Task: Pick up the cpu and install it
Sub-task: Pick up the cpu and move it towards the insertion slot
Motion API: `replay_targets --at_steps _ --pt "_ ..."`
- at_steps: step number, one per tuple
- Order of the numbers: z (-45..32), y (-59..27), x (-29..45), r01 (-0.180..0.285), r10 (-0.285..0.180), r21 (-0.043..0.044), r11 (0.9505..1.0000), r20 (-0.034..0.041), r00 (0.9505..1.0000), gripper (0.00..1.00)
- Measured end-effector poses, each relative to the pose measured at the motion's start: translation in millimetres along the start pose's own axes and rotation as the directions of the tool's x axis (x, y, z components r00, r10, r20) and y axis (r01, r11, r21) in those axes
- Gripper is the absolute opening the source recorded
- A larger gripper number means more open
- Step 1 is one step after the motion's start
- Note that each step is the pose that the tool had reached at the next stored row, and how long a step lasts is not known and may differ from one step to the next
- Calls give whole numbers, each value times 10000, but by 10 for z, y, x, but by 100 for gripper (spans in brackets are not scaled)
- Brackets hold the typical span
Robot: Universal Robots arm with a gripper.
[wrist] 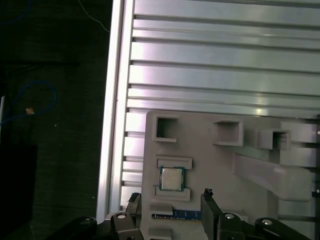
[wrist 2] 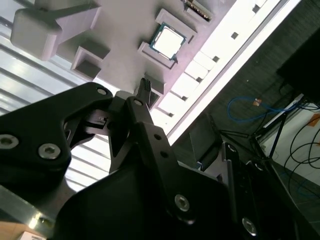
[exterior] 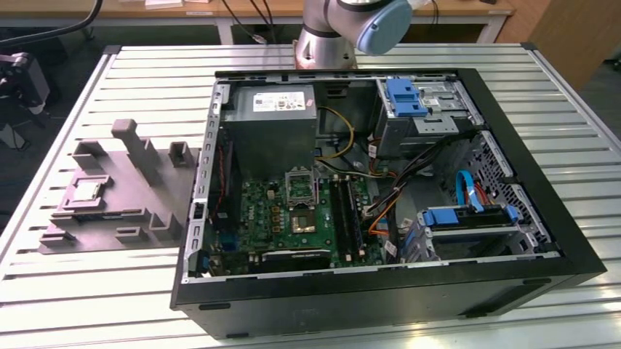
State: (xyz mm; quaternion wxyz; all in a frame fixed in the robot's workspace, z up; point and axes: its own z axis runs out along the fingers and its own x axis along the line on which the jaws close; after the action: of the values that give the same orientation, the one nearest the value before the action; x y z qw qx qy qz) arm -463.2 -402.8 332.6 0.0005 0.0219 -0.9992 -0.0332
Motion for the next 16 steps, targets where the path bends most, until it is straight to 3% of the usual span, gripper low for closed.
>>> replay_targets --at_steps 6,16 --pt "71 -13 0 -1 1 4 10000 -2 10000 59" --pt "92 -15 0 1 -1 3 10000 -2 10000 59"
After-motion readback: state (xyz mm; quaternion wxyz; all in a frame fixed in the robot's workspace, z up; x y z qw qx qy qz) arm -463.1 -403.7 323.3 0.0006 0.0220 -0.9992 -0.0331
